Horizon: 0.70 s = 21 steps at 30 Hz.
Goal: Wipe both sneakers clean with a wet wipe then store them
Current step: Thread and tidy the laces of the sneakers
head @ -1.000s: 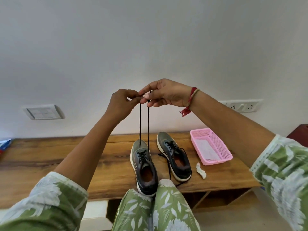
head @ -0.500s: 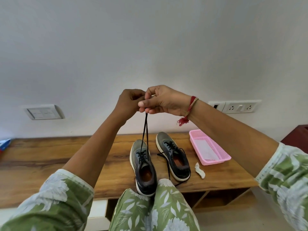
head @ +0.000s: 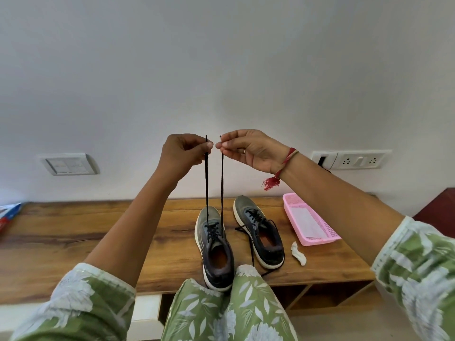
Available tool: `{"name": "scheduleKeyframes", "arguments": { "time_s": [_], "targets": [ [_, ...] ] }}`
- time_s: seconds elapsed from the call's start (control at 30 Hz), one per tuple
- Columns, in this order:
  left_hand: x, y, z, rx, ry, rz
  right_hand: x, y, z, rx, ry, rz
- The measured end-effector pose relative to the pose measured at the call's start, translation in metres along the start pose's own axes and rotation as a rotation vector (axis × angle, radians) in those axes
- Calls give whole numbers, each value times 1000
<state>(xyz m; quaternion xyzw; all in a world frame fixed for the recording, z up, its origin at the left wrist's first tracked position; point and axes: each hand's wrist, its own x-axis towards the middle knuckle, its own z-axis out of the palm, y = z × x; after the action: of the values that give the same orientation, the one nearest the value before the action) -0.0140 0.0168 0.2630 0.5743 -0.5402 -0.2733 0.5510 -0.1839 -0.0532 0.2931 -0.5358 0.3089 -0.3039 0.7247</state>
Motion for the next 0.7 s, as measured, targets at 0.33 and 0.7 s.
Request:
{"name": "scheduleKeyframes", "arguments": {
  "time_s": [0.33,0.7],
  "targets": [
    [4,0,3,7,50,-62,3,7,-17,-119,98,-61],
    [-3,8,12,45,-22,48,1,16,-10,-94,84,-123]
  ]
}}
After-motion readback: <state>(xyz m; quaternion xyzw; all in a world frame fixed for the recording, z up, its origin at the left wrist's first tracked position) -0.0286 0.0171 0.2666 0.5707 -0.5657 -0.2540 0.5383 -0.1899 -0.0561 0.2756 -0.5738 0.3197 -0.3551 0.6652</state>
